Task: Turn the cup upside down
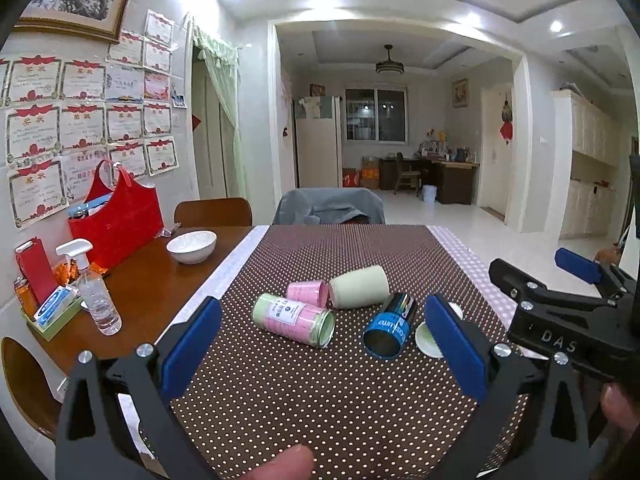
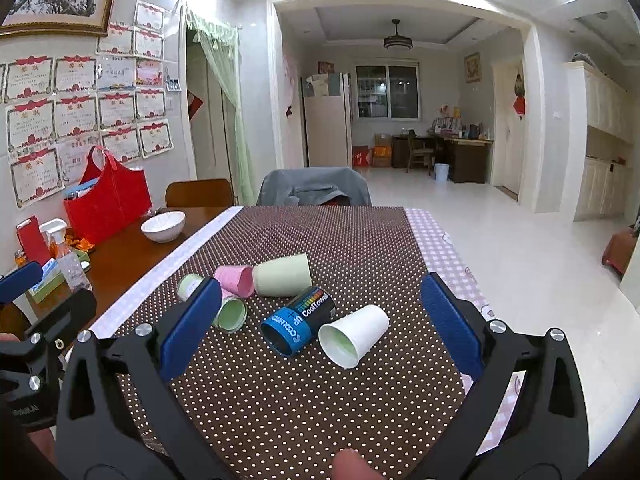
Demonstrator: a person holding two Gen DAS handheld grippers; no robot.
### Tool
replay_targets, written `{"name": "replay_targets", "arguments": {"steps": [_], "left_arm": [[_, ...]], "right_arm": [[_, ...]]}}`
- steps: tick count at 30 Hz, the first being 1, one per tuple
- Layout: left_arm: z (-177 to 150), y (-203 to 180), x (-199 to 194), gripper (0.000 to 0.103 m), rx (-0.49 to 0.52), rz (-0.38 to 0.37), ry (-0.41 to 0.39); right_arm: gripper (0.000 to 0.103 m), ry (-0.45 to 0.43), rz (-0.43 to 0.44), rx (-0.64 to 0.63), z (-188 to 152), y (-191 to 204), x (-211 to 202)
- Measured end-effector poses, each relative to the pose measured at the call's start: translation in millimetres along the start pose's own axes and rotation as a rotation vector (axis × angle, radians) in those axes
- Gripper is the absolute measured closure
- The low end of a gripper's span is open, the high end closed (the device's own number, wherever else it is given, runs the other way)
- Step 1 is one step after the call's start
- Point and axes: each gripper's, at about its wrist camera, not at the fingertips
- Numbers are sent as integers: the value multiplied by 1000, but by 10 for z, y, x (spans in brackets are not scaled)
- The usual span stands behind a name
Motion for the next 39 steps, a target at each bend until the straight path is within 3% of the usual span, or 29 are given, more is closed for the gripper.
{"name": "replay_targets", "arguments": {"steps": [15,24,31,39], "left_arm": [[-184,146,847,4,39,-22,125],[-247,173,1525,4,157,-90,265],[-267,255,2020,4,179,-135,334],[-335,195,2532,4,373,-231,398]], "right_arm": [[6,170,-27,-24,-132,-94,784],[6,251,-32,-29,-93,-101,1319],[6,320,-18,-44,-76,-40,1757],[6,377,-5,-29,-107,-48,2111]]}}
Point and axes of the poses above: each gripper's, at about its wrist camera, not at the fingertips, and x roughly the way its jaws point, y to its left, z to its top, and after that the axes turned 8 degrees about x, right-handed
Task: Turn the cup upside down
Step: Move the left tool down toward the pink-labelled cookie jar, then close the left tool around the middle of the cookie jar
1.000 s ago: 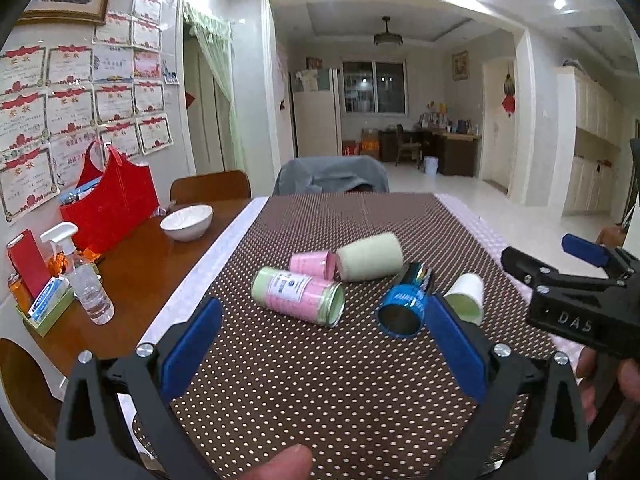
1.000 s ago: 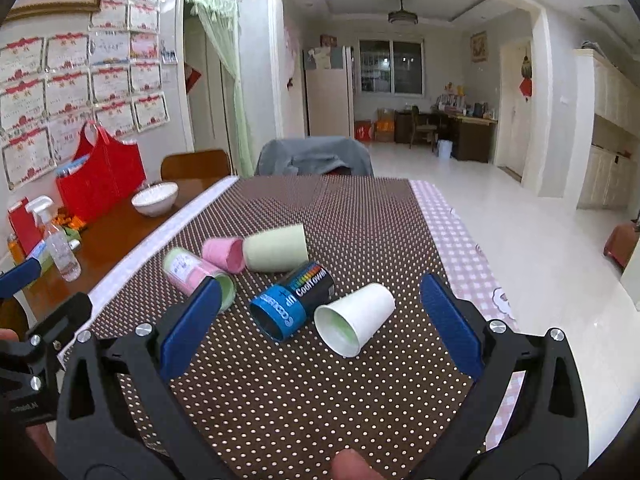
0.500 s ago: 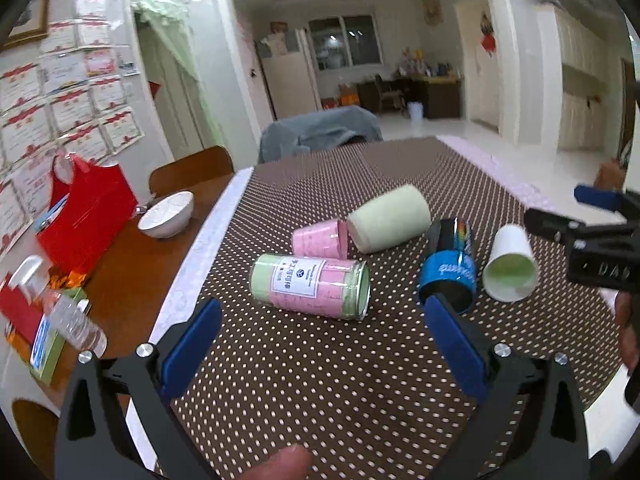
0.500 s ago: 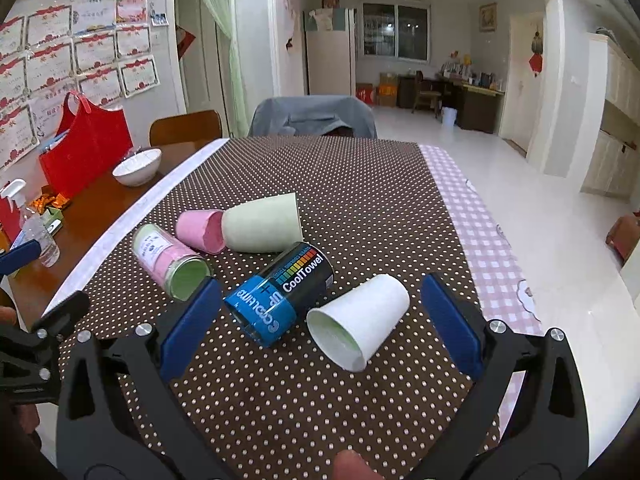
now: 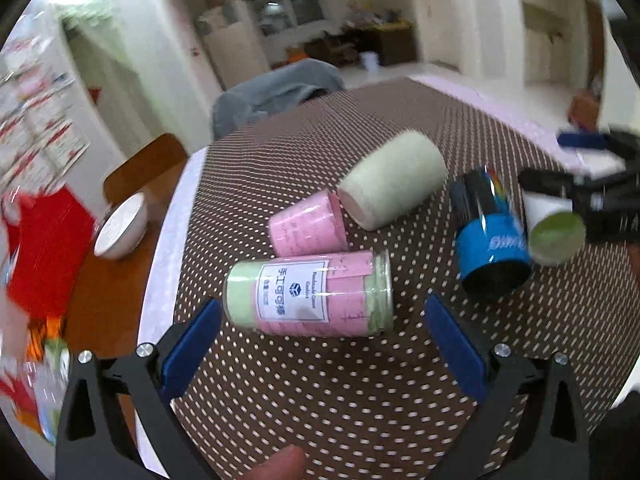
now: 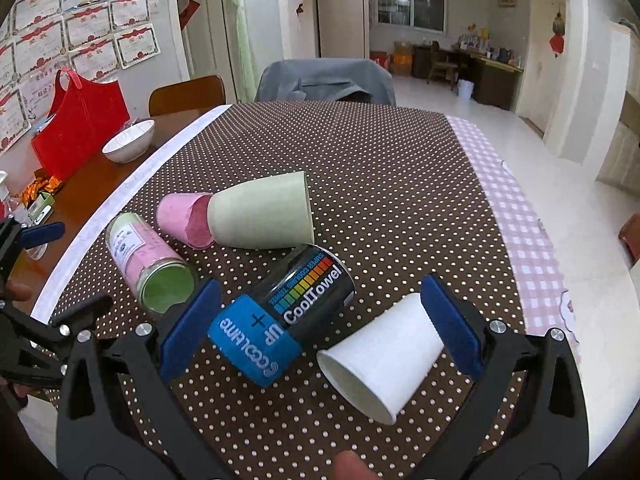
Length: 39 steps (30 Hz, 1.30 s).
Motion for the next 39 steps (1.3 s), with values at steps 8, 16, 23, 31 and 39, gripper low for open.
{"name": "replay_targets", "arguments": {"steps": [8,16,23,31,39], "left_arm": [[74,16,455,4,255,-128,90],[141,43,739,4,423,-256,150],[102,-105,917,4,518,-304,202],[91,-74,1045,17,455,-303,241],[-3,-125,858,23,367,-295,253]], "right_arm": [[6,44,31,12,104,78,276],[6,72,40,29,179,62,468],[6,81,32,51,209,16,548],[6,80,33,64,228,-33,545],[6,63,36,75,192,-67,394]]}}
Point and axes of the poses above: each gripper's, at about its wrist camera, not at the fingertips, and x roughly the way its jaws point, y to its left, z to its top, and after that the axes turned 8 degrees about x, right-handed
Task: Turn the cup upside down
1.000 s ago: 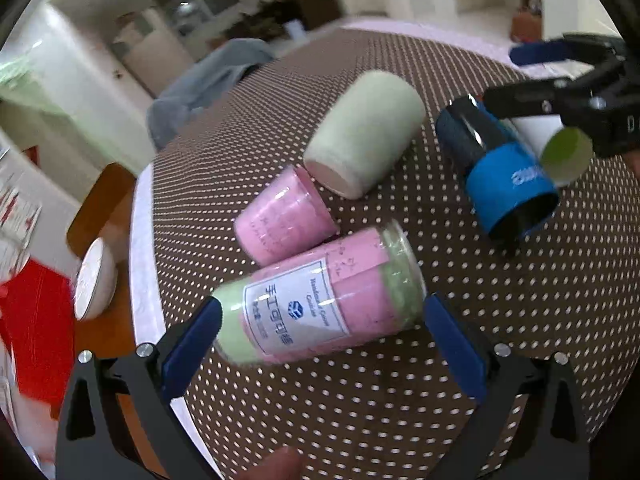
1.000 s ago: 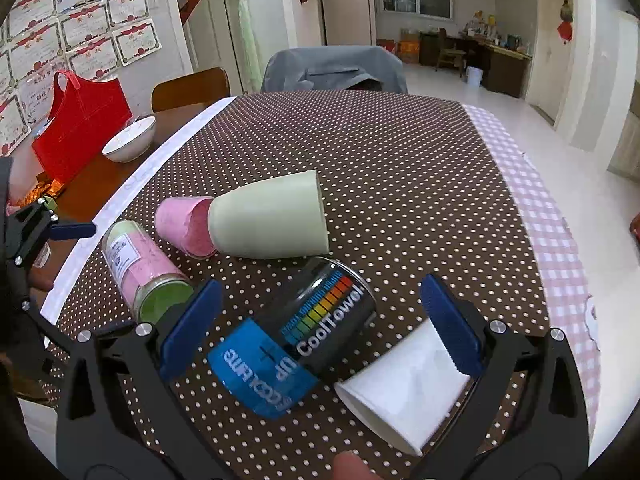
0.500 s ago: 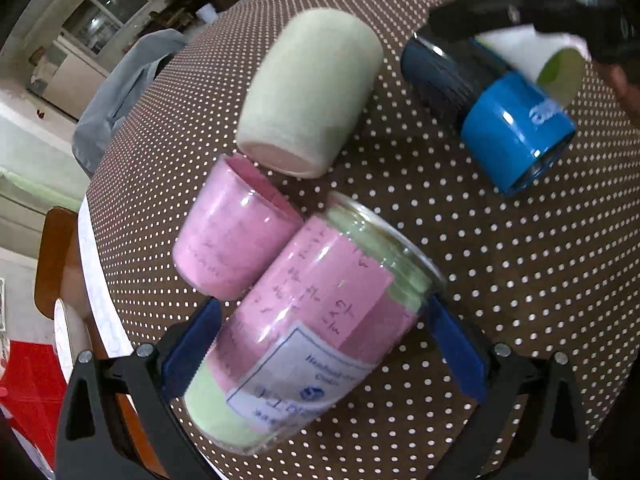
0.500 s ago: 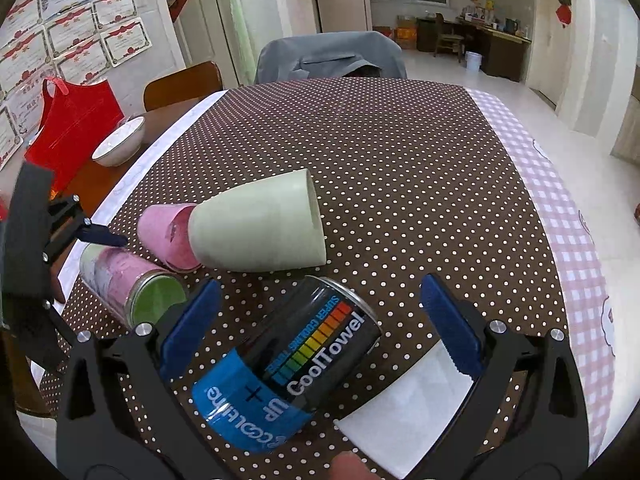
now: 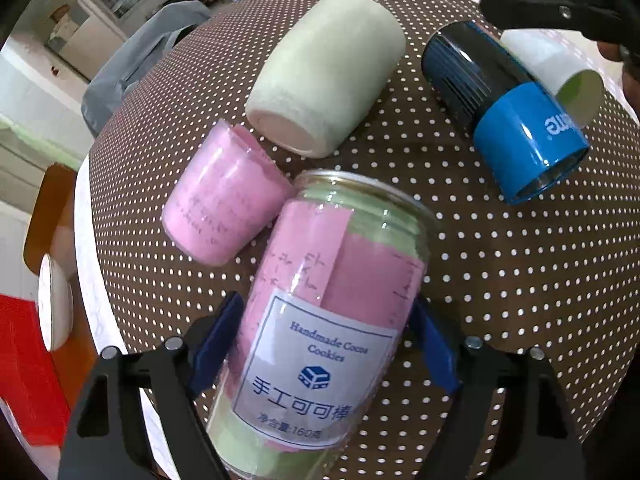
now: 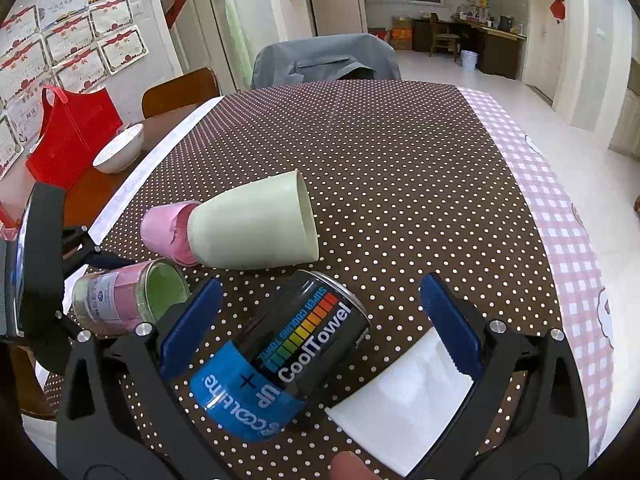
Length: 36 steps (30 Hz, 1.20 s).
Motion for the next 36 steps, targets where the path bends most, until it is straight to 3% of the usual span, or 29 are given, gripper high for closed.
{"name": "replay_targets", "arguments": {"steps": [13,26,36], "left_arm": [[-92,-266,-417,28,-146,-11,-91],[-114,-795,-969,31,-130,29,-151],[-286,-1173,-1264,31,-93,54,-133]], "right_arm": [[6,-47,-1,22,-120,-103,-398],[6,-102,14,39,-339,-266,-908],[6,-126,32,45,-526,-397,-1182]]}}
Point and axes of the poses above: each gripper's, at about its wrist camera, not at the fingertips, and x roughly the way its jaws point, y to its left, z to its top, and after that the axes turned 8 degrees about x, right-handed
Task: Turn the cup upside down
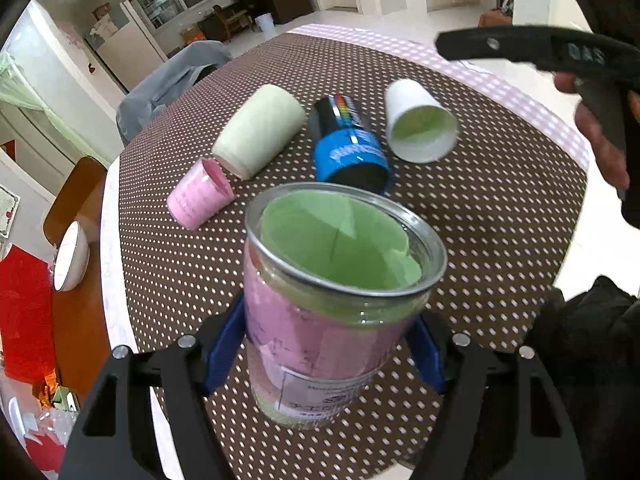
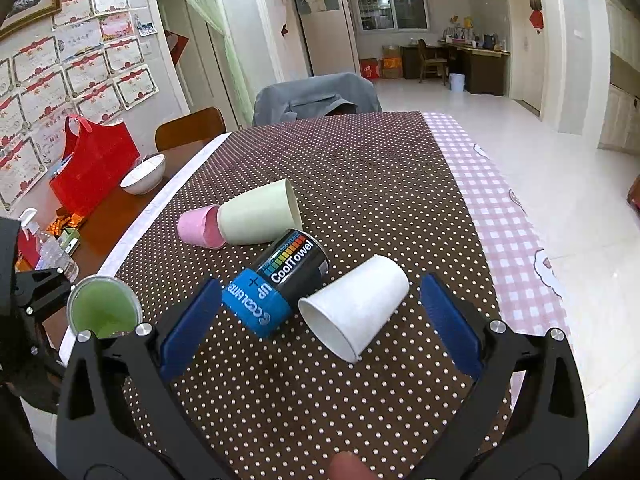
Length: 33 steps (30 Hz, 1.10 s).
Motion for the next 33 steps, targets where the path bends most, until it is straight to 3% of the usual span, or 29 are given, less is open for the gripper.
{"name": "replay_targets", "arguments": {"steps": [6,15,18,25,33], "left_arm": [[-9,-283,119,31,32,-36,41],[140,-393,521,31,-13,-14,126],[168,-439,585,24,-14,-8,137],[188,-415,401,19,-74,35,18],[148,-276,130,18,-245,44,-146]], "right_arm": [[6,9,1,7,-126,-80,-87],[6,8,-29,30,-195,-241,-168],[6,15,-37,38,-230,-279,-159],[6,28,-38,34,-287,-276,-146],[6,41,-18,13,-349,-150,-145]]}}
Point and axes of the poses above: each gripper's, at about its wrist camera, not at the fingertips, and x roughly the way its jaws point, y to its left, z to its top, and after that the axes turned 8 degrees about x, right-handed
